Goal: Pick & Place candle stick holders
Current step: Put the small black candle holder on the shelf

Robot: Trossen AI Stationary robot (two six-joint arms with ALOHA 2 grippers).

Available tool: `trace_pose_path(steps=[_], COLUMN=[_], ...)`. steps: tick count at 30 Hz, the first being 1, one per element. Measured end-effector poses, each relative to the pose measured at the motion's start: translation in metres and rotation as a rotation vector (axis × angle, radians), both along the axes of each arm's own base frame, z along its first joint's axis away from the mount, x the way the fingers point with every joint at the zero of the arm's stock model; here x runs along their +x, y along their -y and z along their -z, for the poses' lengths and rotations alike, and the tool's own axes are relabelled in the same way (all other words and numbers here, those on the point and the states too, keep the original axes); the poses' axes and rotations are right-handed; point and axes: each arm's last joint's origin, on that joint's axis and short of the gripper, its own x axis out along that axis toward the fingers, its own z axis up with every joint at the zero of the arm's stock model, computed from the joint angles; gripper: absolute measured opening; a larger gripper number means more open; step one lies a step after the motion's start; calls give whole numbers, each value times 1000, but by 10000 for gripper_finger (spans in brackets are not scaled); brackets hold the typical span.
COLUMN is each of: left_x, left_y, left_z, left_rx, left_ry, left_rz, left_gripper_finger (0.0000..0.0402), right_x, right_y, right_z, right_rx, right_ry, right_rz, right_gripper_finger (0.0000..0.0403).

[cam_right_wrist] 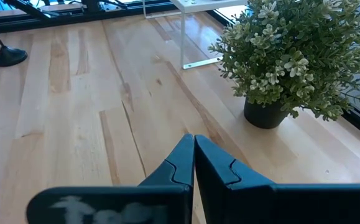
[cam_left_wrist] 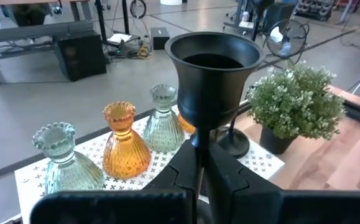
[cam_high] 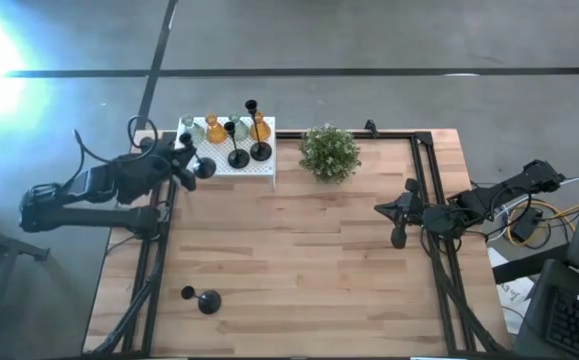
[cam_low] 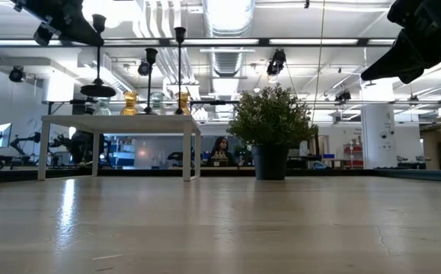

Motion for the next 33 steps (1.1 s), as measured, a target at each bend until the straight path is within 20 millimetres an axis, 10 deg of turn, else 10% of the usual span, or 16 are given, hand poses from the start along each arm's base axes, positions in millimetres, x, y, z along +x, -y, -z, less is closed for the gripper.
trace_pose_path(steps=[33], left_x=[30], left_y=[-55], left_z=[26], left_rx=[-14], left_ry=[2], left_rz=[-57], left_gripper_finger=[15], right_x=[0], right_y=[0], right_z=[0], right_rx=[0], right_ry=[0], right_rz=[0], right_gripper_finger=[8])
